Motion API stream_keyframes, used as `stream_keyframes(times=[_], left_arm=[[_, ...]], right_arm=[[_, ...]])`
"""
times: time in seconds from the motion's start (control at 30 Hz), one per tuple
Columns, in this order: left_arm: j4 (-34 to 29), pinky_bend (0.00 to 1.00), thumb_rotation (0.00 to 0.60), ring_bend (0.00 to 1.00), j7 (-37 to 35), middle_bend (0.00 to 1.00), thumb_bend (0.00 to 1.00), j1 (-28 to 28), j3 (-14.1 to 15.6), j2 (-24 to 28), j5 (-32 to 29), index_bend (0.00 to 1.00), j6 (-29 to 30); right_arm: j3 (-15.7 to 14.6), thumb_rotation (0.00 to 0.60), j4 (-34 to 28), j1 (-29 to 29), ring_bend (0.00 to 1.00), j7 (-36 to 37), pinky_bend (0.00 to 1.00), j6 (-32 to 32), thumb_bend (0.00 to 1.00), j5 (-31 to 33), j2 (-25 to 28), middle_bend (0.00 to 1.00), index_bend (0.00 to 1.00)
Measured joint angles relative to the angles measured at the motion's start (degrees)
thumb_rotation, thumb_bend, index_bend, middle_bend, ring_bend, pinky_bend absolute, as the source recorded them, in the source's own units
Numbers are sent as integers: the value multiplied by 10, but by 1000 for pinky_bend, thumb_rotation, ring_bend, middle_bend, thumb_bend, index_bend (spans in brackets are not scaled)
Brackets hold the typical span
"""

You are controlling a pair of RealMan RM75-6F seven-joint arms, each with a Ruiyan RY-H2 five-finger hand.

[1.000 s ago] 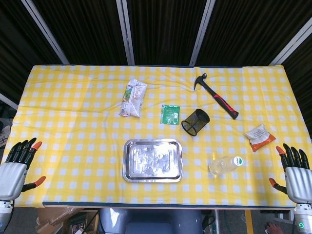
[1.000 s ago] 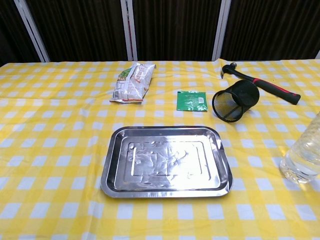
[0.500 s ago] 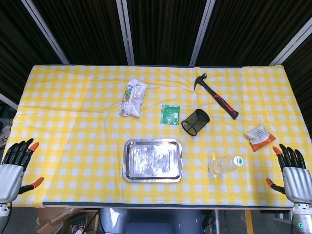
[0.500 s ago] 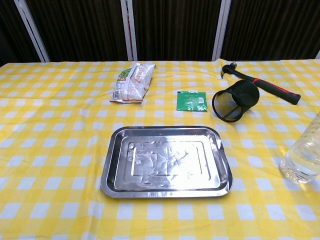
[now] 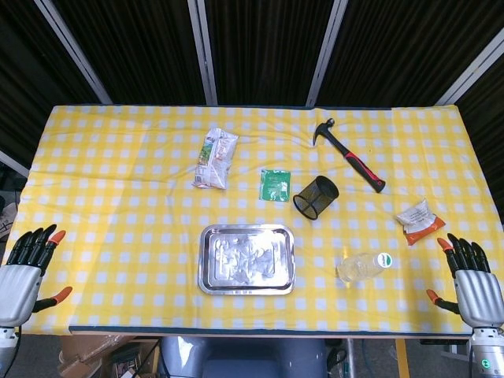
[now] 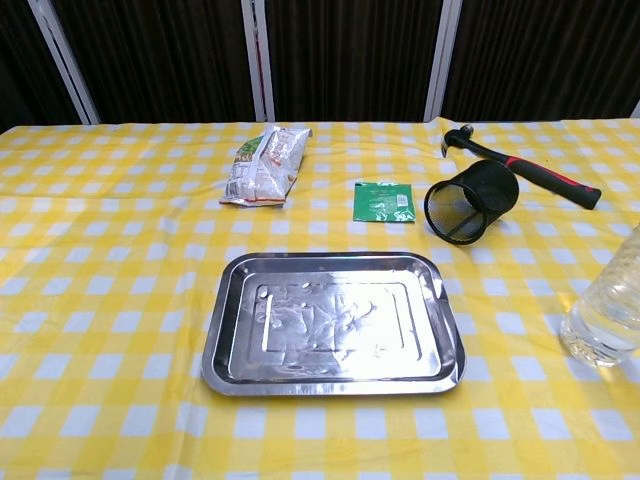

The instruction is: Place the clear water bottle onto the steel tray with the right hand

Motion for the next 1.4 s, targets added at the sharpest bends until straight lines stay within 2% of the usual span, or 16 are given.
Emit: stream_keyframes(times=[0.23,0.53,0.77,1.03,1.4], left_arm=[[-1,0,600,0,-5,0,167,1,-1,3,0,55,2],[0,0,600,0,-10,0,167,1,-3,4,-4,55,1],[0,0,600,0,1,0,167,0,-5,1,-10,55,-3],[-2,0,600,0,17,0,167,-1,-4,-4,-11,55,-8],[-7,0,600,0,25,0,167,-2,-3,-4,-16,55,-14]], right_arm=[[-18,600,-12,11,0,49,0,-47,235,-7,17,56,127],[-51,600,-19,55,0,191,0,-137,236,-51,33,56,127],[-44,600,-7,75,0,231,0,-141,236,-60,-1,56,127],[-30,600,-10,100,0,287,0,-166,235,-42,-26,59,127],[-31,600,-42,119,0,374,0,-197,235,-25,-46,190,168]])
